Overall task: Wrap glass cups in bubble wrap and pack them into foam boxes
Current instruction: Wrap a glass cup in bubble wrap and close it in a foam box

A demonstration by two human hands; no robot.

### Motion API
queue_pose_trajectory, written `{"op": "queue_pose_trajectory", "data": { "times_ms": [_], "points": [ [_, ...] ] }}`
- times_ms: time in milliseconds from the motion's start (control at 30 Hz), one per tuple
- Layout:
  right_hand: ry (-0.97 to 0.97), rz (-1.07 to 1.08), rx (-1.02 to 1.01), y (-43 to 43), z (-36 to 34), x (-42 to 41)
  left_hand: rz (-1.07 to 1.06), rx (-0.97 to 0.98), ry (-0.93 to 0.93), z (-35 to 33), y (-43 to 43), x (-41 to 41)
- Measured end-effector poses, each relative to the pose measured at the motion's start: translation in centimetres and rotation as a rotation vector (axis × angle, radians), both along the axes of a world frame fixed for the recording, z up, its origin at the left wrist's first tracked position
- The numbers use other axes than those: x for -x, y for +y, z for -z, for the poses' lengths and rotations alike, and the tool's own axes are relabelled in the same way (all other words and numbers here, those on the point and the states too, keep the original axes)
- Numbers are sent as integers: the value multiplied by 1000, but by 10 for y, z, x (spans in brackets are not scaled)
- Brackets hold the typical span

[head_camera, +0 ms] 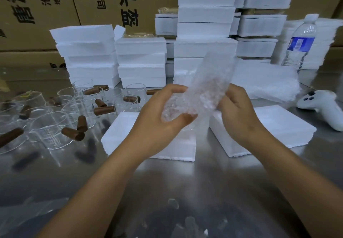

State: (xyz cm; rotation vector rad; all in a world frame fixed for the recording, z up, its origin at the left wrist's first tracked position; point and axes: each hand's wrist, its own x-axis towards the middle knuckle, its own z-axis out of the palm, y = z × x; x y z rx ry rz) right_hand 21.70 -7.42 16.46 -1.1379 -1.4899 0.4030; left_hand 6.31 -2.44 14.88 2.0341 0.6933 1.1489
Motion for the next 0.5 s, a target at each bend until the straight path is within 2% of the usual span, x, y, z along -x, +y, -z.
{"op": "queue_pose_trajectory", "data": {
  "times_ms": [167,333,500],
  "points": [
    [17,-160,15,2,1,-4,-47,77,-89,-3,3,4],
    [118,-87,14,3,1,0,-37,71,-53,-3,0,2],
    [285,-14,-4,5,0,-4,-4,-61,8,-1,-8,-1]
  ]
}}
